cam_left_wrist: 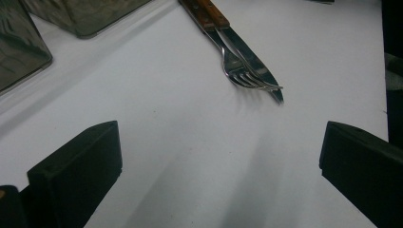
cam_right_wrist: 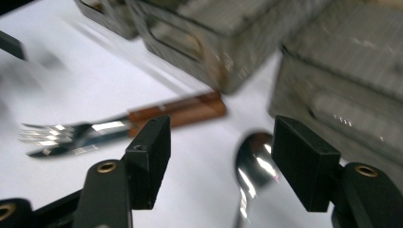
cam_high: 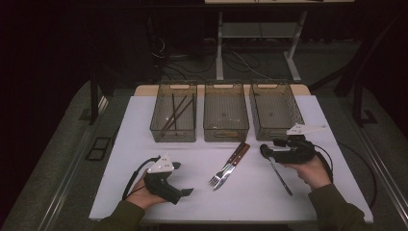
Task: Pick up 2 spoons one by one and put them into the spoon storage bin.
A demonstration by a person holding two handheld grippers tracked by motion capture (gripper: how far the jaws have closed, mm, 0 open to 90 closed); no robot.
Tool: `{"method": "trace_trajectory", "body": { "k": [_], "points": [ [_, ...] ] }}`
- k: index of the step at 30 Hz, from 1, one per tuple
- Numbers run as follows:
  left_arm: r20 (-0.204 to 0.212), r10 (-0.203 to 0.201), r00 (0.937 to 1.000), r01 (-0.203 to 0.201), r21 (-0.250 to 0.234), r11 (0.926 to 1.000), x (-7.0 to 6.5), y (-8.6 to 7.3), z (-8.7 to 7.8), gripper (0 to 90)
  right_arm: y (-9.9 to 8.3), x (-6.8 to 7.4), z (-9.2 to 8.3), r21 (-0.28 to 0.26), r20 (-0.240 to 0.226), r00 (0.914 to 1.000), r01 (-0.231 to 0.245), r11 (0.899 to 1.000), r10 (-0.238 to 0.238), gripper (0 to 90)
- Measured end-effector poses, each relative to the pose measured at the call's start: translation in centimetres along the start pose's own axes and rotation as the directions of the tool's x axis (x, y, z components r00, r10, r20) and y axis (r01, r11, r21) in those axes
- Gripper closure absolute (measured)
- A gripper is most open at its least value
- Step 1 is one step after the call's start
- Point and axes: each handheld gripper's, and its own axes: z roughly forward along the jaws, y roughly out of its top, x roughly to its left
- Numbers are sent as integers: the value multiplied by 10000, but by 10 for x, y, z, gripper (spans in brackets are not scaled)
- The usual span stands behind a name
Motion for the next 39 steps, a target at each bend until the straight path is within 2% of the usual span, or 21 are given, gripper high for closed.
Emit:
{"method": "trace_trajectory", "body": {
  "k": [3, 7, 13, 16, 24, 39],
  "points": [
    [15, 8, 10000, -8, 22, 10000, 0, 0, 0, 0, -10, -9, 2, 161, 262, 9993, -288, 9995, 284, 410],
    [9, 47, 10000, -47, 31, 10000, 0, 0, 0, 0, -14, -19, 10, 277, 638, 9963, -598, 9978, 579, 436],
    [15, 35, 10000, -35, 41, 10000, 0, 0, 1, 0, -18, -25, 26, 642, 715, 9943, -843, 9944, 797, 476],
    [10, 40, 10000, -40, 61, 10000, 0, 0, 1, 0, -19, -27, 32, 652, 870, 9925, -921, 9936, 862, 501],
    [4, 35, 10000, -35, 68, 10000, 0, 0, 1, 0, -21, -28, 42, 867, 1013, 9921, -832, 9928, 743, 540],
    [12, 64, 10000, -64, 86, 9999, 0, 0, 1, 0, -25, -24, 52, 1063, 1032, 9936, -561, 9927, 451, 553]
  ]
}}
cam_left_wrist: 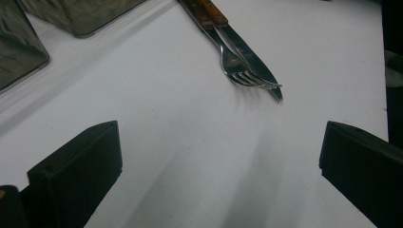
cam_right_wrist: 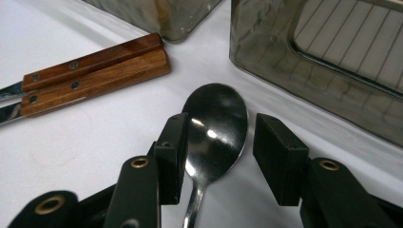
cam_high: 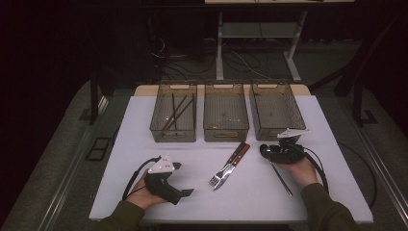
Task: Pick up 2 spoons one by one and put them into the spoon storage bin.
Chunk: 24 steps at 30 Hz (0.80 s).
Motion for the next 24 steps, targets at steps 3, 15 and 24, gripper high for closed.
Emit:
{"method": "trace_trajectory", "body": {
  "k": [3, 15, 24],
  "points": [
    [-3, 5, 10000, -5, 9, 10000, 0, 0, 0, 0, 0, 3, 1, 11, 174, 9996, 234, 9997, -234, 552],
    [-4, -21, 10000, 21, 6, 10000, 0, 0, 1, 0, -2, 5, 0, -27, 193, 9990, 394, 9992, -394, 683],
    [-19, -14, 10000, 14, 6, 10000, 0, 0, 0, 0, -1, 10, -1, -206, 245, 9977, 630, 9978, -625, 790]
  ]
}}
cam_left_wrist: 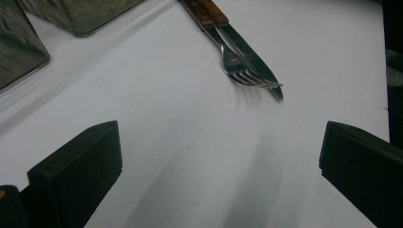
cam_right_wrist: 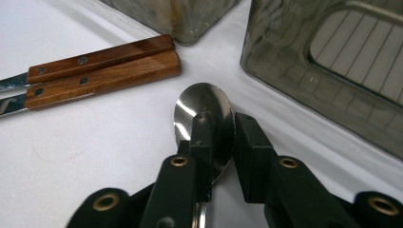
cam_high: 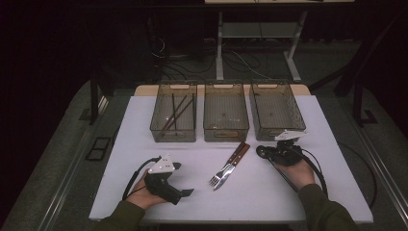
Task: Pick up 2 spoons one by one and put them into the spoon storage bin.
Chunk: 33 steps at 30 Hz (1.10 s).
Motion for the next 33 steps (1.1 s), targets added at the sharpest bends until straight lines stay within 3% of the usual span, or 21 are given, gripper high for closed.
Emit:
{"method": "trace_trajectory", "body": {
  "k": [9, 21, 29, 33],
  "points": [
    [-9, -10, 10000, 10, -2, 10000, 0, 0, 0, 0, 3, 4, -6, -222, -91, 9993, 372, 9991, -374, 869],
    [-17, 10, 10000, -10, -11, 10000, 0, 0, -1, 0, 6, 13, -10, -78, 124, 9915, 1297, 9915, -1296, 885],
    [6, 25, 10000, -25, -42, 10000, 0, 0, -1, 0, 9, 13, -12, 18, -7, 9903, 1388, 9903, -1388, 887],
    [3, 27, 10000, -27, -50, 10000, 0, 0, -1, 0, 12, 12, -17, -183, -86, 9915, 1295, 9914, -1296, 886]
  ]
}}
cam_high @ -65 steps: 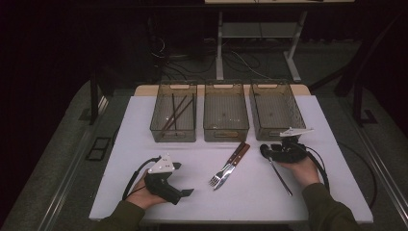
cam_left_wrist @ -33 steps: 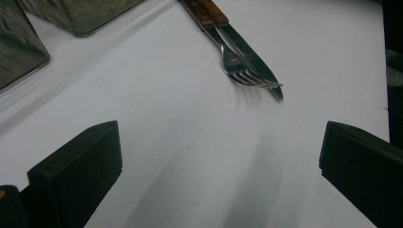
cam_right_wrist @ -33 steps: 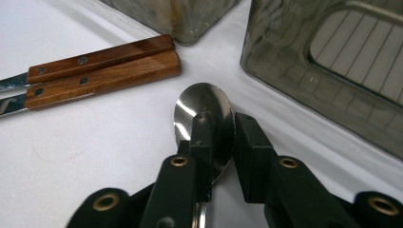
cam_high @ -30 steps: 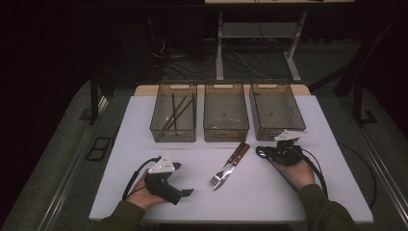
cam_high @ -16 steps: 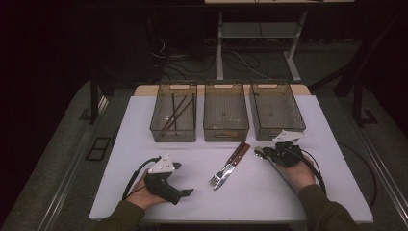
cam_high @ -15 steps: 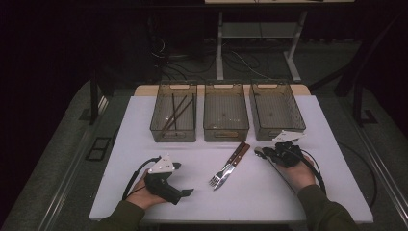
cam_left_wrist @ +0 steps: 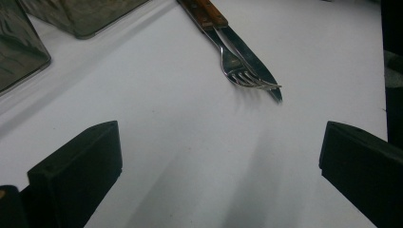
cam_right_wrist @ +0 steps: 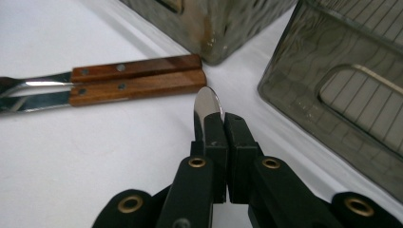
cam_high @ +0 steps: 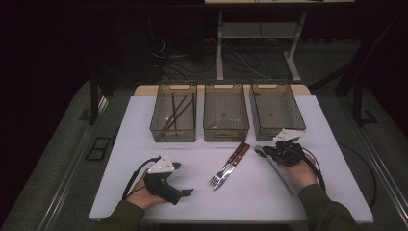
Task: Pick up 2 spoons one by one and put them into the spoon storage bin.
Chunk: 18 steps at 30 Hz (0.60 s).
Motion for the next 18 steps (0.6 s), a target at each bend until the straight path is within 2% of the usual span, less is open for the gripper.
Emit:
{"method": "trace_trajectory", "body": {
  "k": [18],
  "points": [
    [-13, -5, 10000, 5, 5, 10000, 1, 0, 0, 0, 23, -8, -27, -957, -317, 9992, -254, 9951, 225, 886]
  ]
}}
